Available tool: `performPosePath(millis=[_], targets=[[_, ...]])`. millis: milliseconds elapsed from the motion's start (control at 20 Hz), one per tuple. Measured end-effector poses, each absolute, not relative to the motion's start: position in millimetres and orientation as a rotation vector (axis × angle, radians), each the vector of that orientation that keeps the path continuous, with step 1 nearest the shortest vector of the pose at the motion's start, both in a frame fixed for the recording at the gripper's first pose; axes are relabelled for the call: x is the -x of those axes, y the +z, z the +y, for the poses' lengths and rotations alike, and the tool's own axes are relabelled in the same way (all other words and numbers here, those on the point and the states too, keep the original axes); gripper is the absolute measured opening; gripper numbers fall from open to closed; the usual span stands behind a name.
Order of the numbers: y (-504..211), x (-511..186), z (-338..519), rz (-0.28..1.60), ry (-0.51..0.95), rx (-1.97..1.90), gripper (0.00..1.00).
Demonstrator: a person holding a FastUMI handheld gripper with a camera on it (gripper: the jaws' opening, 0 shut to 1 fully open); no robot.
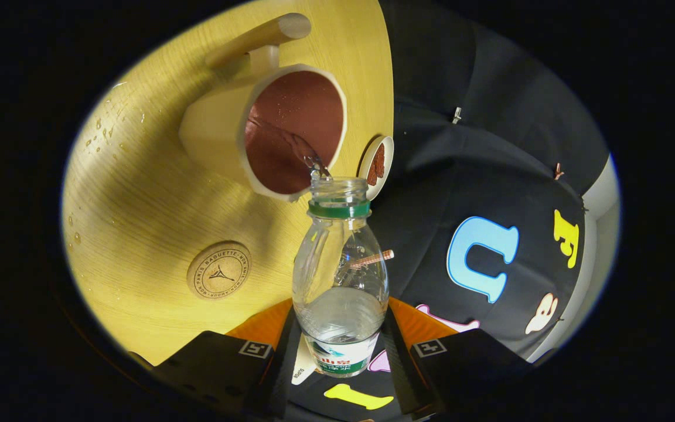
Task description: Take the bottle from table, then pour the juice into the cup, finally place the bottle on the coaster
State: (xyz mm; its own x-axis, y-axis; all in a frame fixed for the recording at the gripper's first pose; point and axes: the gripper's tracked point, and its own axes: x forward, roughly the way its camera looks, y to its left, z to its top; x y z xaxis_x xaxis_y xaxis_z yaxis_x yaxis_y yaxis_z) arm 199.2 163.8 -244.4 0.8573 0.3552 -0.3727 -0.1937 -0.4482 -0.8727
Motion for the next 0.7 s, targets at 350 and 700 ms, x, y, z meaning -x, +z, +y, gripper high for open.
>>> performPosePath(millis=[350, 700], targets=[[-240, -200, 167, -0.167, 0.650, 2.011, 0.72], [-238, -195, 174, -0.225, 0.663, 2.082, 0.72]])
